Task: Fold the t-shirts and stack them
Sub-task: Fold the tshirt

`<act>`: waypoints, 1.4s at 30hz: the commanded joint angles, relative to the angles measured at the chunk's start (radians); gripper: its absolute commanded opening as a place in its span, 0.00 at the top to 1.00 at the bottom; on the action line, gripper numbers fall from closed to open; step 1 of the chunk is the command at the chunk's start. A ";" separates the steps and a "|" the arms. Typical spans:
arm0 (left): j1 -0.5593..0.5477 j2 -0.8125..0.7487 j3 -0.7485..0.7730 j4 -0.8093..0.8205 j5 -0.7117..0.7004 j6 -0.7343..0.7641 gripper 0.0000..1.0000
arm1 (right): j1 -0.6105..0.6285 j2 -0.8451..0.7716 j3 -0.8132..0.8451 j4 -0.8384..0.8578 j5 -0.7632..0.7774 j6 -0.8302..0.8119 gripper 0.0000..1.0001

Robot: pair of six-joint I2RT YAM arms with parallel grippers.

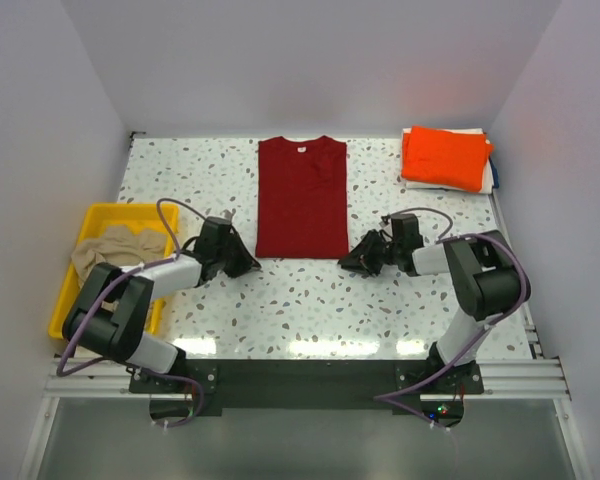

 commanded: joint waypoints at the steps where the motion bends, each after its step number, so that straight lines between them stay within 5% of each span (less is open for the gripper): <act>1: 0.002 -0.089 -0.015 0.045 -0.016 0.020 0.97 | -0.018 -0.072 -0.040 0.042 -0.010 -0.014 0.75; 8: 0.000 -0.134 0.100 0.027 0.044 0.031 0.95 | -0.010 -0.172 0.039 -0.062 0.016 -0.028 0.74; 17: 0.005 0.125 0.266 0.024 0.009 0.036 0.99 | -0.010 -0.052 0.198 -0.093 0.047 -0.033 0.74; 34: 0.066 0.083 0.131 0.047 0.016 0.056 1.00 | -0.044 0.022 0.101 -0.123 0.070 -0.122 0.77; 42: 0.069 -0.094 0.123 -0.087 -0.056 0.100 0.76 | -0.047 -0.159 0.083 -0.289 0.180 -0.221 0.65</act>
